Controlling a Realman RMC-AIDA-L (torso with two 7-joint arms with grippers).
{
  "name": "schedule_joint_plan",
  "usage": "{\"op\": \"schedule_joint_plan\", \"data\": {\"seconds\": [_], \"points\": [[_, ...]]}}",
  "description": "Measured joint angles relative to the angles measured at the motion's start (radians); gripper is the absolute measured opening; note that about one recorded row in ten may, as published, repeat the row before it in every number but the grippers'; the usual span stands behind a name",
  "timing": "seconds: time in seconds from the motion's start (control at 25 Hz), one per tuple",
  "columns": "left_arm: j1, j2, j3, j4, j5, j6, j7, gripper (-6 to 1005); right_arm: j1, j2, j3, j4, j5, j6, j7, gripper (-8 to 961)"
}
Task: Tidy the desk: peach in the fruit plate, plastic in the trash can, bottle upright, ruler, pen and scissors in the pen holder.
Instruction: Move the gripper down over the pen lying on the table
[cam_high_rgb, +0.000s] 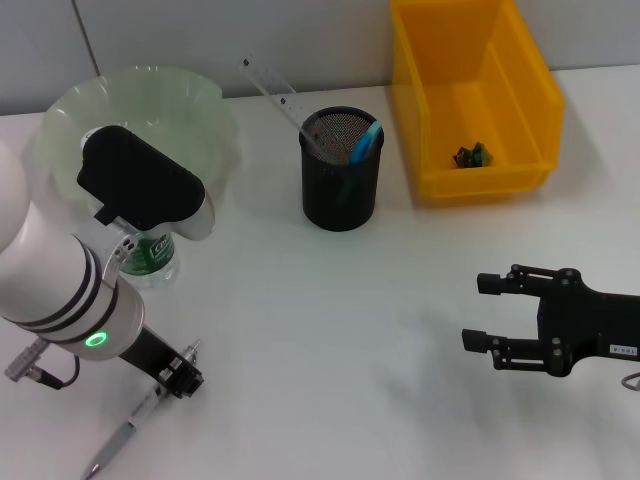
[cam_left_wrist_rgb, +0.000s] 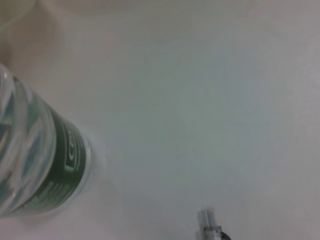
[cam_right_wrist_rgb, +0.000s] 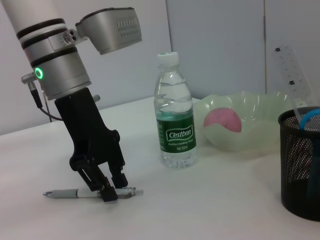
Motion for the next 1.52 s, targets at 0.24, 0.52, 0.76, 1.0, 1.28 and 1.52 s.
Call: {"op": "schedule_joint_plan", "data": {"seconds": [0.24, 0.52, 0.76, 1.0, 1.28, 1.52], "points": [[-0.001, 0.0, 0.0, -0.003, 0.0, 0.0, 0.0, 330, 0.0, 0.0, 0.0, 0.0, 0.0, 0.0, 0.0, 753], [-0.006, 0.0, 0.0, -0.008, 0.0, 0.002, 0.0, 301, -0.001, 0.0, 0.0, 0.0, 0.0, 0.001, 0.0, 752], [-0.016, 0.0, 0.0, -0.03, 0.0, -0.002, 0.002, 276, -0.003, 0.0, 0.0, -0.001, 0.0, 0.002, 0.0, 751], [-0.017, 0.0, 0.0, -0.031, -0.001, -0.004, 0.003, 251, -0.003, -0.001, 0.0, -0.002, 0.0, 0.002, -0.002, 750], [-0.04, 0.0, 0.024, -0.053, 0.001, -0.01, 0.003, 222, -0.003, -0.002, 0.0, -0.002, 0.0, 0.012, -0.004, 750], [-0.055, 0.0, 0.017, -0.049, -0.002, -0.01, 0.004, 198, -0.002, -0.002, 0.0, -0.002, 0.0, 0.013, -0.005, 749]]}}
